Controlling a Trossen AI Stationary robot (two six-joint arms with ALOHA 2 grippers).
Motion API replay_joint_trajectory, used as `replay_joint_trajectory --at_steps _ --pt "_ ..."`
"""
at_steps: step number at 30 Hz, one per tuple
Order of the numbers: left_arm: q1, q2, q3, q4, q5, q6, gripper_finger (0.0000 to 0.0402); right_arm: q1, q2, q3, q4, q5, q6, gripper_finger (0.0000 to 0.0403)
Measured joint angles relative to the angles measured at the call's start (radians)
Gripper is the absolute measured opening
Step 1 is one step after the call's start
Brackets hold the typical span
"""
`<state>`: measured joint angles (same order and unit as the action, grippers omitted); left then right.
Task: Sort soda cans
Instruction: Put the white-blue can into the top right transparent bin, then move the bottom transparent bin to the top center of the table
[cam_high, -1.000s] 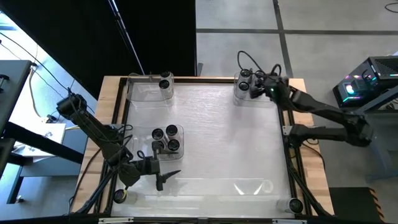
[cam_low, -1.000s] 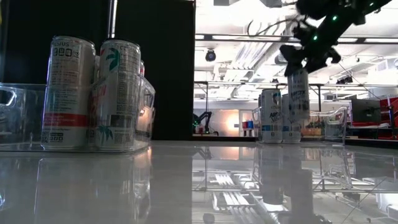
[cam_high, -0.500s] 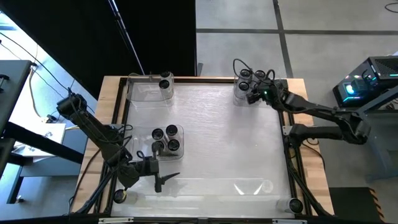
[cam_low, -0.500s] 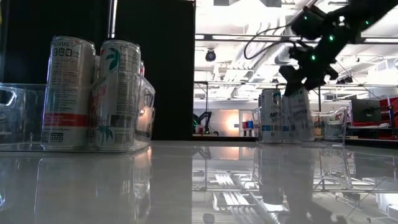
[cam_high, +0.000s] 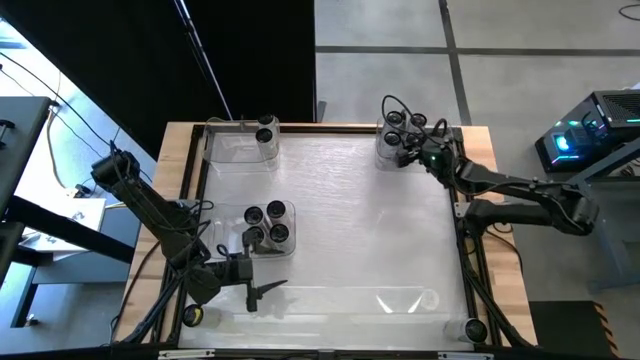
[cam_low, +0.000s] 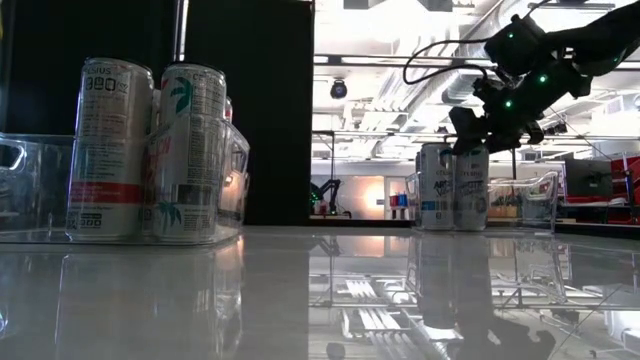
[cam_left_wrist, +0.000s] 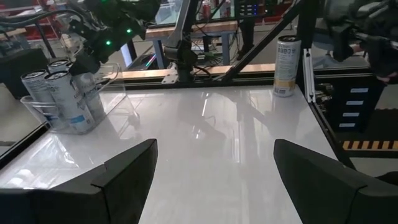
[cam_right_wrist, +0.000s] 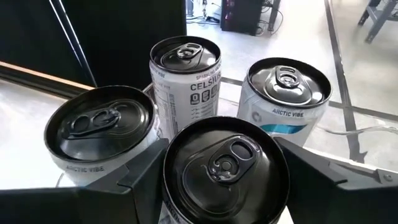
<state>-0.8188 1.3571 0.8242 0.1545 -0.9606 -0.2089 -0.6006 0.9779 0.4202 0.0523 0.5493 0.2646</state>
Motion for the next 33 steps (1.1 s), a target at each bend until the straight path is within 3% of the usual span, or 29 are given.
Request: replay_joint_trajectory --at_steps 3,10,21,29,33 --pt "0.0 0.0 0.0 0.0 -0.002 0.0 0.0317 0.0 0.0 -0.001 0.011 -0.001 0.005 0.0242" --pt "0.0 0.0 0.0 0.0 -0.002 0.0 0.0317 0.0 0.002 0.021 0.015 -0.03 0.007 0.0321" --pt "0.0 0.0 0.0 -0.001 -0.002 0.001 0.0317 0.009 0.002 0.194 -0.139 -0.054 -0.005 0.033" --pt "0.0 0.0 0.0 -0.006 -0.007 0.001 0.0317 0.145 -0.047 0.306 -0.197 0.015 -0.083 0.033" --pt "-0.01 0.0 0.0 -0.012 -0.077 0.018 0.0317 0.268 -0.092 0.319 -0.159 -0.002 -0.11 0.033"
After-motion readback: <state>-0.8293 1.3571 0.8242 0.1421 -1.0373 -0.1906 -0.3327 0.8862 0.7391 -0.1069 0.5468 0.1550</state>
